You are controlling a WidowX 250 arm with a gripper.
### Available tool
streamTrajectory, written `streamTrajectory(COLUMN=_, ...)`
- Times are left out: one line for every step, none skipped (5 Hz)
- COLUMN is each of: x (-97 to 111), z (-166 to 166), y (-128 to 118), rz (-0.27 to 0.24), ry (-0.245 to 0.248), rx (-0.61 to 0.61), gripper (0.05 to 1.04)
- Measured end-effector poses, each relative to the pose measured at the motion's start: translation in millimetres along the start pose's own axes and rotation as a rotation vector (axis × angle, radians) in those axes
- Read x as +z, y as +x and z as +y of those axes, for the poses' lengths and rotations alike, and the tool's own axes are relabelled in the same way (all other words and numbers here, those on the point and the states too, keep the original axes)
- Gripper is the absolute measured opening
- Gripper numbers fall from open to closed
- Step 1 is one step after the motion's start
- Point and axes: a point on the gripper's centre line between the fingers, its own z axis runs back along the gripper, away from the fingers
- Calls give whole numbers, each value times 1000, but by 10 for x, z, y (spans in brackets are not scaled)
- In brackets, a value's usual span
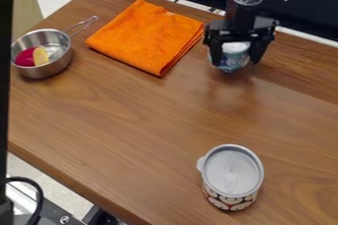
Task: Move to the counterpart of the can
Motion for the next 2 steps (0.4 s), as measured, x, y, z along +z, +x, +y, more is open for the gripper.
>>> streamTrajectory(x=-37, z=-45, y=104, rz=6, ry=-6, rx=5, gripper=995)
streamTrajectory(x=-108, z=-66, y=-74, rz=28, ry=6, rx=-23, gripper=995)
